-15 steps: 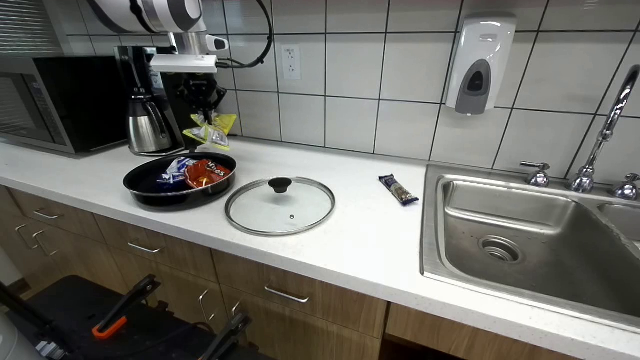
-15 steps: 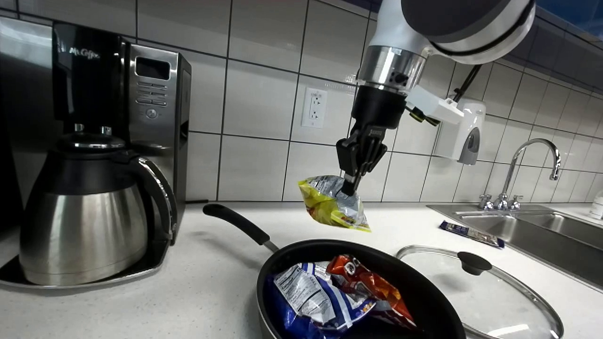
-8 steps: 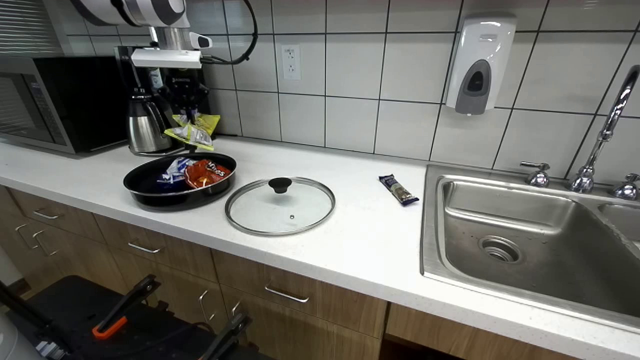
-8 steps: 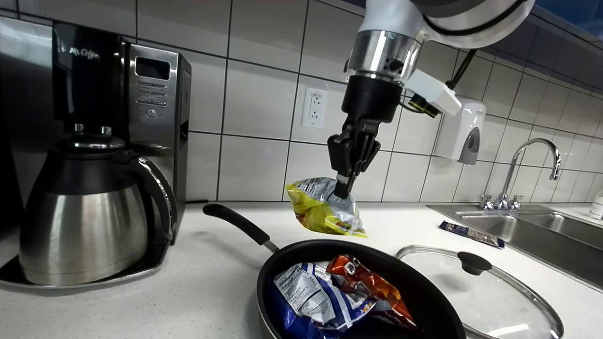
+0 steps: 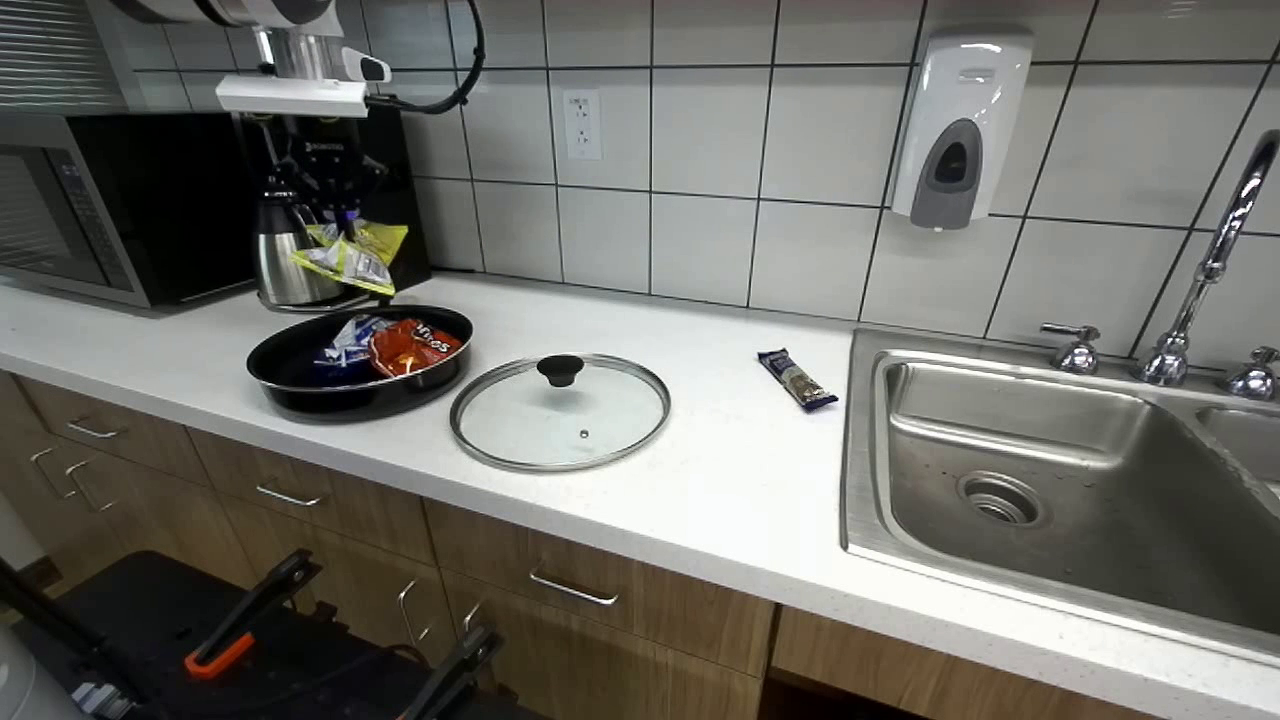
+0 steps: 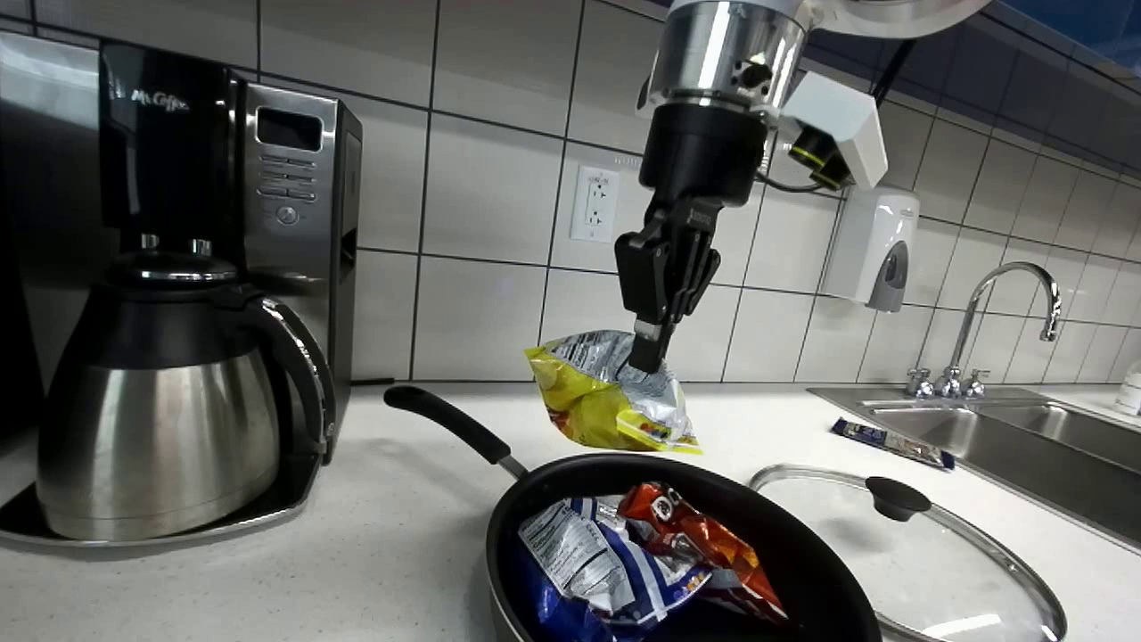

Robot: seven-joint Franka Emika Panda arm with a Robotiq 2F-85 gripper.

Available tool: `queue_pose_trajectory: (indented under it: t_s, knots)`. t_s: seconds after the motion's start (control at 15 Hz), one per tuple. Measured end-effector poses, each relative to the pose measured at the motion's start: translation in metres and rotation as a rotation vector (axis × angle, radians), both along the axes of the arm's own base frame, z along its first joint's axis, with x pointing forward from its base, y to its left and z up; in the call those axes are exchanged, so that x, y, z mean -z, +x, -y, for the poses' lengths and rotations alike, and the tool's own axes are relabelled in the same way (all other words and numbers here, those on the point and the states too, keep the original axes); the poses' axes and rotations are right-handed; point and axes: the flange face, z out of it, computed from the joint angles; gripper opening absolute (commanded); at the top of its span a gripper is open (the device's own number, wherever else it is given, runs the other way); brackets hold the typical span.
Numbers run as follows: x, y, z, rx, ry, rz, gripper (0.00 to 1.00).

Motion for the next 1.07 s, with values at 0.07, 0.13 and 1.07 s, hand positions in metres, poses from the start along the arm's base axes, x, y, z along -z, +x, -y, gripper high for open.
queue_pose_trajectory:
  t_s: [0.07,0.13,1.07]
  knots:
    - [-0.002,-0.004,-0.003,-0.006,0.0,-0.004,0.0]
    - [-0.003,-0.01,-0.006,-0.014,-0.004,-0.009,0.0]
    - [0.032,-0.058,0.002,-0.025,-0.07,-0.147,0.0]
